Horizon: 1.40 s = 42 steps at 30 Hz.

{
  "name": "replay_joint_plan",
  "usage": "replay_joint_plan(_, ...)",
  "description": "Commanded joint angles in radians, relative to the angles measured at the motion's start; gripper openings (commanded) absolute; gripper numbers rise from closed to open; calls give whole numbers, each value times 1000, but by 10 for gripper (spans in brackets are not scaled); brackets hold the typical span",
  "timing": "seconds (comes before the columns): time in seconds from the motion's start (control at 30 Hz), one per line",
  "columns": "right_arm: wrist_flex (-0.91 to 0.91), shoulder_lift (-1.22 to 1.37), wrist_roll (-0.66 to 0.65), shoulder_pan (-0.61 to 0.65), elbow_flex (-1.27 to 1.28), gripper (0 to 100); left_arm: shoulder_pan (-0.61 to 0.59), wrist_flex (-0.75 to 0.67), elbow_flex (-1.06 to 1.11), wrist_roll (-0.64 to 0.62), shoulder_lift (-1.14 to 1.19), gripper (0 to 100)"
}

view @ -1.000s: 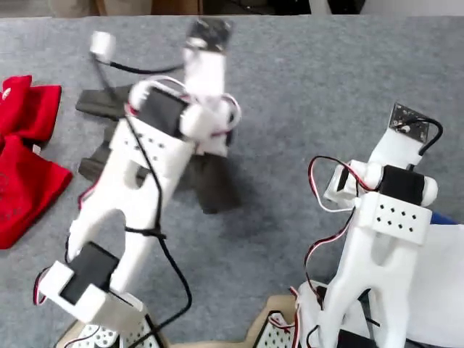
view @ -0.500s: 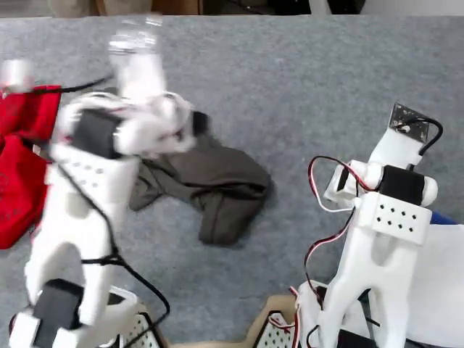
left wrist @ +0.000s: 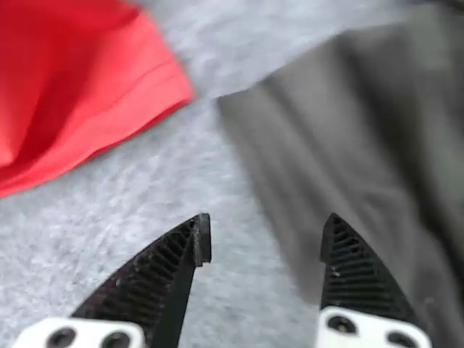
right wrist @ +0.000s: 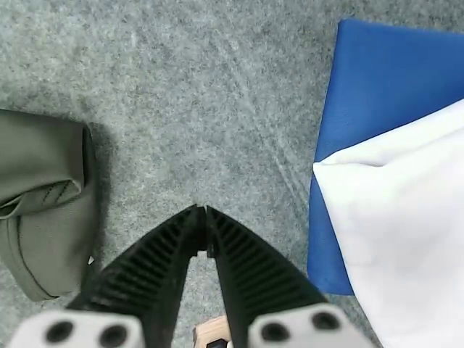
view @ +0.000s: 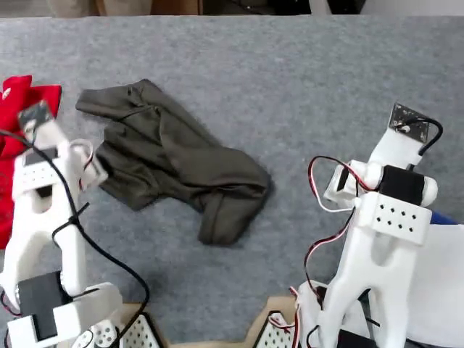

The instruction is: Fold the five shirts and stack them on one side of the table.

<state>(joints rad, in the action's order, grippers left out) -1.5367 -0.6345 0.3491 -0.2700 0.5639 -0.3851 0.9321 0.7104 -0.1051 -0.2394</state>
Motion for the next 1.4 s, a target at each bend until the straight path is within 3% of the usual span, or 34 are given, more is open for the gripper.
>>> replay_joint_plan(0.0,0,-30,0,2,-1,5,-29,-115,92,12,-5,246)
replay_joint_plan(0.17,2,-30,0,2,-1,5,12,-155,137,14,-5,129)
replay_joint_plan(0.3,-2,-30,0,2,-1,5,80,-149,115,123,-8,25)
replay_joint_plan(0.4,-5,-30,0,2,-1,5,83,-146,74,118,-16,19)
replay_joint_plan(0.63,-34,-30,0,2,1,5,-58,-5,-167,104,-8,19)
replay_joint_plan(0.77,-25,-30,0,2,1,5,-77,-8,-141,101,-4,19)
replay_joint_plan(1.0,-26,-28,0,2,12,5,-95,-21,-169,-84,-5,24)
replay_joint_plan(1.23,-26,-28,0,2,27,5,-18,-110,-95,-388,85,194)
replay_joint_plan(1.37,-26,-25,0,2,28,5,3,-198,-115,-411,196,197)
